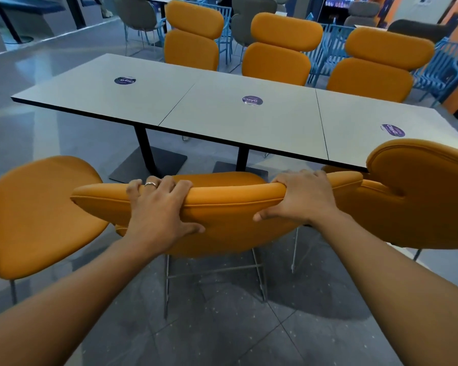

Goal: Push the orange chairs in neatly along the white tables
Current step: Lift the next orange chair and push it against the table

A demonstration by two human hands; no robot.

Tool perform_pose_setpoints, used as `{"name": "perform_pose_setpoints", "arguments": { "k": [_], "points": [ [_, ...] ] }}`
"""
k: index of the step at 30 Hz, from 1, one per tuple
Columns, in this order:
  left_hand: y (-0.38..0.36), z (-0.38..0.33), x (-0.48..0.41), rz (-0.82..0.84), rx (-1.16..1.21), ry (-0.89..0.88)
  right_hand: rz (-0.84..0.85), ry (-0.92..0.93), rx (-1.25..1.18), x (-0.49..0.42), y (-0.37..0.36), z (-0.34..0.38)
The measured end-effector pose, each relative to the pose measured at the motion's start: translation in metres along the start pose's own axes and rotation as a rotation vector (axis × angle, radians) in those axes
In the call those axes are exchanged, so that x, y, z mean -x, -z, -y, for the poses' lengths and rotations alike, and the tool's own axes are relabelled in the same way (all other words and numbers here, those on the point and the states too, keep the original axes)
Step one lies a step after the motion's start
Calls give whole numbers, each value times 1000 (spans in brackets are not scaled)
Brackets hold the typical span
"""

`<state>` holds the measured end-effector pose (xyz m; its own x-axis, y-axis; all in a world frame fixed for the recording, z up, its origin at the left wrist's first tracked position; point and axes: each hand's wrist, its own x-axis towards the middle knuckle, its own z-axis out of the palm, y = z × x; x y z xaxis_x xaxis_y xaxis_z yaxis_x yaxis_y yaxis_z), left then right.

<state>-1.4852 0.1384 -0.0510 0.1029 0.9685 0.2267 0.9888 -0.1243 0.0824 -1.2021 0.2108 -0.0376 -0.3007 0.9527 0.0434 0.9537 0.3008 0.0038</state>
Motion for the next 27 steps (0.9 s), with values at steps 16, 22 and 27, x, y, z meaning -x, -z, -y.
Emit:
{"name": "perform_pose_setpoints", "arguments": {
  "k": [16,22,27],
  "points": [
    [-2,50,-15,-46,16,-174,-103,-139,-42,26,-2,44],
    [-5,75,-48,7,-7,-253,-115,-230,-10,20,-6,66],
    [-13,83,-78,-3,16,-297,-150,-279,-11,5,-9,67]
  ]
}}
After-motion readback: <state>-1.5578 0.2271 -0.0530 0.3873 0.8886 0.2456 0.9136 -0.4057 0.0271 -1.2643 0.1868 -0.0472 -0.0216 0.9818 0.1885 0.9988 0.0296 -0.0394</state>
